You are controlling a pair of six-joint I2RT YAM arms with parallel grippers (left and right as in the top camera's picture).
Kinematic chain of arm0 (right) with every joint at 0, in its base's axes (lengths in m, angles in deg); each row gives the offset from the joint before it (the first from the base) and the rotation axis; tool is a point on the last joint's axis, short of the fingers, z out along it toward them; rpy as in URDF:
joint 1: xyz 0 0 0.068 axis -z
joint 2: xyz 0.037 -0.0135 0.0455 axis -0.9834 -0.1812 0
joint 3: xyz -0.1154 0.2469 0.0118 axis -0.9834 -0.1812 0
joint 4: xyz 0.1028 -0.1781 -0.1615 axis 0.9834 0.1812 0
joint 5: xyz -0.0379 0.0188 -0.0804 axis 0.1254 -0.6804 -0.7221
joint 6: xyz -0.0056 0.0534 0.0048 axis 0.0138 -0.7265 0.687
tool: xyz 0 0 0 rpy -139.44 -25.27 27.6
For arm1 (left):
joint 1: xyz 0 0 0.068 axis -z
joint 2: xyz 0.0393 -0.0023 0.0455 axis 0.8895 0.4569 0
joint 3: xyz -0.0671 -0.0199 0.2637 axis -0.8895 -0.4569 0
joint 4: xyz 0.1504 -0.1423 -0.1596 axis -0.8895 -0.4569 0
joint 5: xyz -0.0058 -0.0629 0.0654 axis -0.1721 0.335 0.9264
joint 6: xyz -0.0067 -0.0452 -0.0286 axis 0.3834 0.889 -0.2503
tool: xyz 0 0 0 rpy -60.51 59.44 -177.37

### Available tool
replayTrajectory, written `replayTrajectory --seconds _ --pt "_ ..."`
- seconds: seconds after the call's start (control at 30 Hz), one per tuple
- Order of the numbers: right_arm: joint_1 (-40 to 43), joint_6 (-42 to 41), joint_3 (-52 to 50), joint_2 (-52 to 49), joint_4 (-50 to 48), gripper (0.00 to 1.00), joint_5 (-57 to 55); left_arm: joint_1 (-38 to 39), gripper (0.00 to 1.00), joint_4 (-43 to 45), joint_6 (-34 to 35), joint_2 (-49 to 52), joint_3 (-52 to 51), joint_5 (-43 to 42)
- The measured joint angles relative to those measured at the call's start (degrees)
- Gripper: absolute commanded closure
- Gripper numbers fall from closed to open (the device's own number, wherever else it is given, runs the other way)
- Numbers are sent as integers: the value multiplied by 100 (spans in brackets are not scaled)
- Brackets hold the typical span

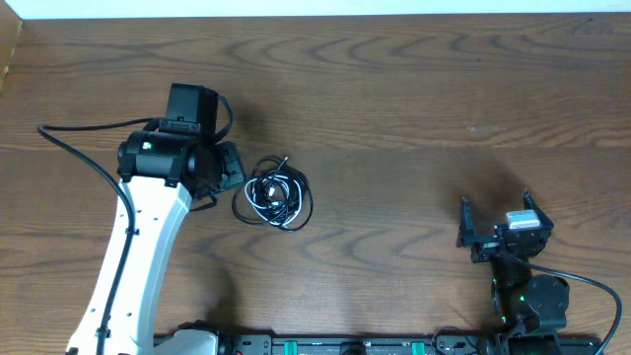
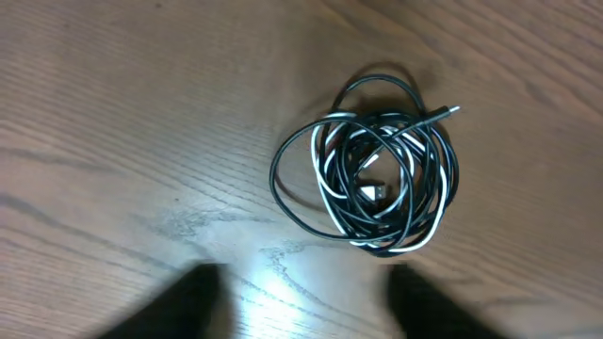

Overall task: Untangle cables
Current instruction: 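Move the left gripper over the black-and-white cable bundle, then lower the left gripper and pinch the cable bundle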

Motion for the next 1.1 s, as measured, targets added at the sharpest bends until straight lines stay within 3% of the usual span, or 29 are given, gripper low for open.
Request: replayTrajectory --seconds 0.07,0.17,0.4,0.6,1.1 --pt "0 0 0 0 0 1 0 0 92 7 107 0 -46 20" --pt "0 0 0 0 0 1 0 4 92 11 212 2 -221 50" --pt "0 0 0 0 0 1 0 4 92 144 317 175 -662 87" --pt "0 0 0 0 0 1 0 4 85 151 339 372 -682 85" --pt "0 0 0 0 0 1 0 4 83 317 343 636 -680 85"
